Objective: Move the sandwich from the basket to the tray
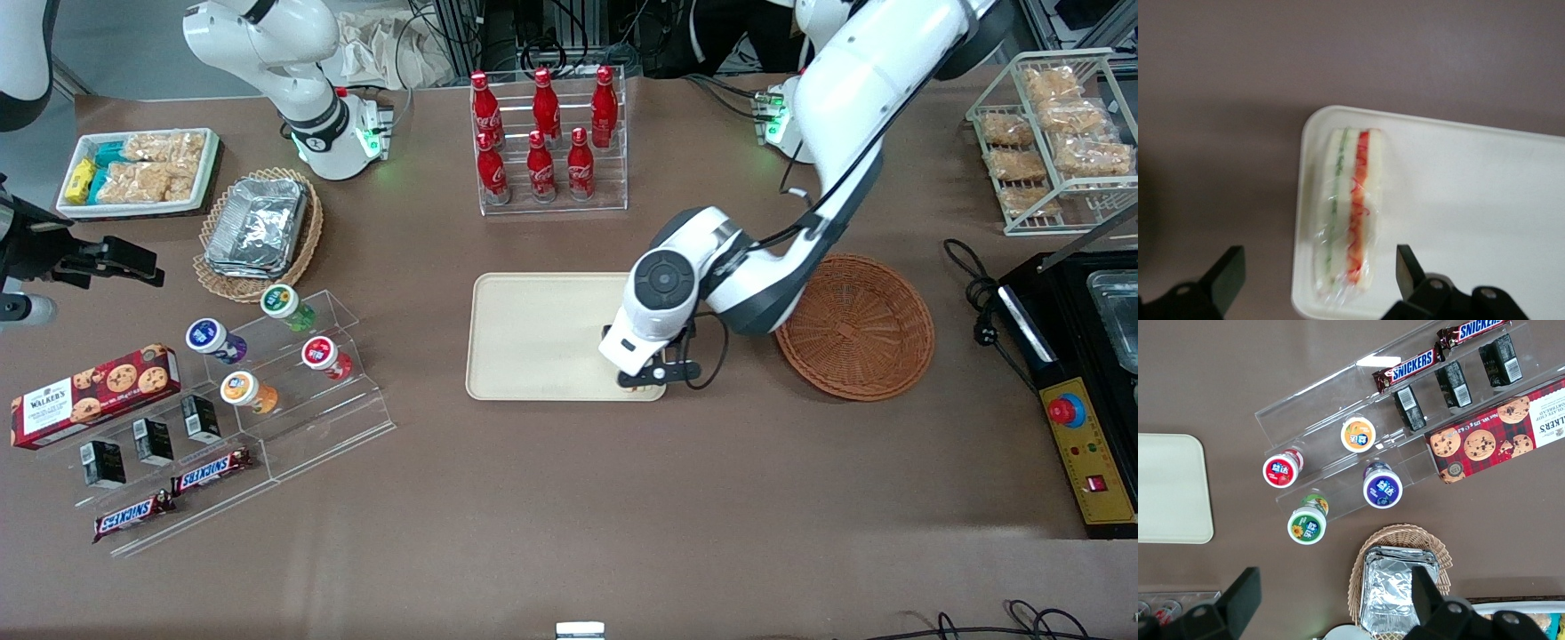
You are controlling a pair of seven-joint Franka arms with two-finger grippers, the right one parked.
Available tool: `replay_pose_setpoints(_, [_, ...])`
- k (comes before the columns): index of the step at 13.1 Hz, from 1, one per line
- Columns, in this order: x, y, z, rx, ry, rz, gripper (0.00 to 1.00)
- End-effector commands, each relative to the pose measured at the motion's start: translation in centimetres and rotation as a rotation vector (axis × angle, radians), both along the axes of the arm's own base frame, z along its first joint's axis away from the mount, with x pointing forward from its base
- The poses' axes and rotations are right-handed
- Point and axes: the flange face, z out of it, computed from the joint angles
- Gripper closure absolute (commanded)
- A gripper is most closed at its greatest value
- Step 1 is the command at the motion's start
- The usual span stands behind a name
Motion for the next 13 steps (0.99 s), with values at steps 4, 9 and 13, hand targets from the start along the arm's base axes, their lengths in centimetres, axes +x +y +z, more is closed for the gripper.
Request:
replay_pose_setpoints(4, [-0.2, 11.3, 20.7, 0.055, -0.051, 0.021, 0.0])
replay_pose_setpoints(9, [-2.5, 24.2, 28.5, 0.021, -0.111, -0.065, 0.0])
replay_pose_setpoints(13, [-2.4, 32.5, 29.4, -0.001, -0.11, -0.282, 0.0])
